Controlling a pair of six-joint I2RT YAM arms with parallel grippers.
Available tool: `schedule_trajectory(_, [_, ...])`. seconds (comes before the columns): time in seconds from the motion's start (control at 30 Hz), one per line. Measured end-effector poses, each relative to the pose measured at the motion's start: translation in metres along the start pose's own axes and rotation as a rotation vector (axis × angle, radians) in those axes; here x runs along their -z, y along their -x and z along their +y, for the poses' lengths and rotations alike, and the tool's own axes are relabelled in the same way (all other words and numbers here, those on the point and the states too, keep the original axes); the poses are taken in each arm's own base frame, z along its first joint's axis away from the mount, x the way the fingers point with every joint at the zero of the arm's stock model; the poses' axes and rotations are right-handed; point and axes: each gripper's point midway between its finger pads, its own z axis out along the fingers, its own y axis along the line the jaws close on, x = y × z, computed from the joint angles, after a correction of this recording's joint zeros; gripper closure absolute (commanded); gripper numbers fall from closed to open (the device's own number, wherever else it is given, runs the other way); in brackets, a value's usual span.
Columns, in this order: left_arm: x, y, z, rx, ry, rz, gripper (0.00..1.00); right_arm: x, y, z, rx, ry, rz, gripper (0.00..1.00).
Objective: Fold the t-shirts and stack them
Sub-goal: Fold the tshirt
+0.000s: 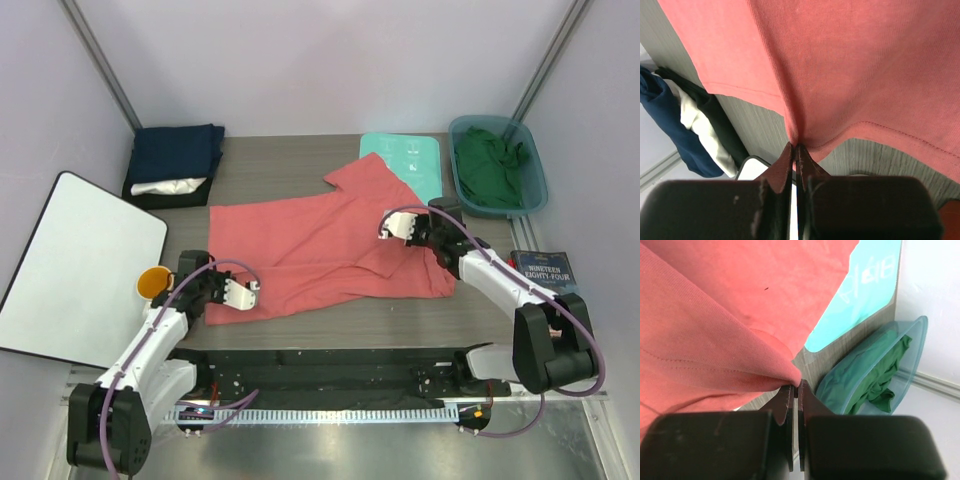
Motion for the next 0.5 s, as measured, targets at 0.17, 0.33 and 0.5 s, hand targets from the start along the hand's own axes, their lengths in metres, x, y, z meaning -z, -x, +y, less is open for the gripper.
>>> schedule_trajectory(0.17, [-0.001,-0.005,0.000,0.004,-0.016,0.020,1.00,-0.005,0.005,-0.011,0.008,-0.051,-0.005,0.99])
schedule_trajectory(0.33, [-0.001,-0.008,0.000,0.007,-0.021,0.033,1.00,-0.009,0.009,-0.019,0.011,-0.090,-0.014,0.99])
schedule_trajectory(0.5, [-0.001,-0.008,-0.001,-0.006,-0.026,0.033,0.98,-0.011,0.013,-0.024,0.015,-0.112,-0.024,0.99])
